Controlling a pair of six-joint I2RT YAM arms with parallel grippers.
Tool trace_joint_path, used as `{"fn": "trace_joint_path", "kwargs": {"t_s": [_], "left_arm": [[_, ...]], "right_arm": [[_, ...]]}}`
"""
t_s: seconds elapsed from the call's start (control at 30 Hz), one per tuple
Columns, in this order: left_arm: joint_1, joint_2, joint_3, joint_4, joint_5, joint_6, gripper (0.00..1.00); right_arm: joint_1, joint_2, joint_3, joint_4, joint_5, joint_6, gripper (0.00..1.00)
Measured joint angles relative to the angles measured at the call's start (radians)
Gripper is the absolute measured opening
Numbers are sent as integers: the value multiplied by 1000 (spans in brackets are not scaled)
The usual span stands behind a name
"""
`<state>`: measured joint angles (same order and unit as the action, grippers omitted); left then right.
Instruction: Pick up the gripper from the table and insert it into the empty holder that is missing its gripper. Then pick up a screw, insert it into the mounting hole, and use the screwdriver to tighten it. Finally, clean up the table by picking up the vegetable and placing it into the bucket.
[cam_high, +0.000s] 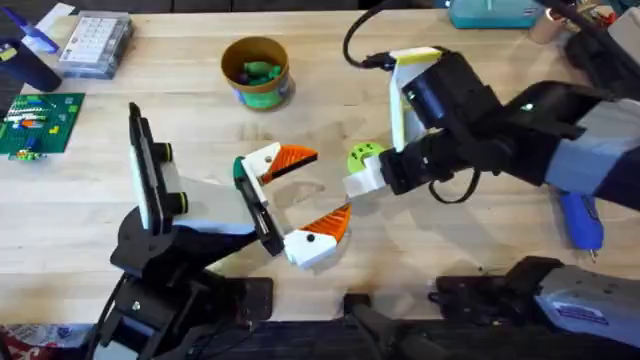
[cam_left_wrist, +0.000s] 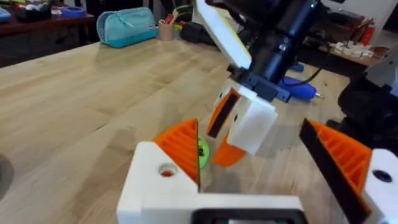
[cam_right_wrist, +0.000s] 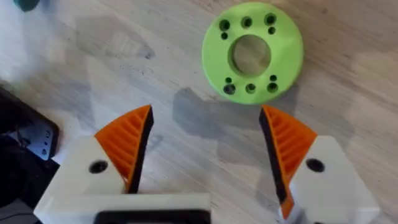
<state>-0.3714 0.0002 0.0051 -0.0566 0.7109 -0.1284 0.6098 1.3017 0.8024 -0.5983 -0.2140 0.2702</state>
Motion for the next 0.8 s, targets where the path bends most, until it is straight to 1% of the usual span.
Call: {"fn": "trace_joint_path", "kwargs": {"t_s": [0.2,0.3,0.37,0.5,0.57,0.7,0.8], "left_arm": [[0,0,0,0,0,0,990],[0,0,0,0,0,0,990],[0,0,0,0,0,0,990],[0,0,0,0,0,0,990],[0,0,0,0,0,0,990],[0,0,0,0,0,0,990],[0,0,0,0,0,0,990]], "right_arm": [[52,12,0,21,87,-9,986],[68,12,0,41,120,-12,932],[76,12,0,65,134,-14,833],[86,28,0,92,148,-16,707],[89,52,0,93,150,-18,571],[90,90,0,91,153,-17,413],[90,94,0,93,158,-18,232]]}}
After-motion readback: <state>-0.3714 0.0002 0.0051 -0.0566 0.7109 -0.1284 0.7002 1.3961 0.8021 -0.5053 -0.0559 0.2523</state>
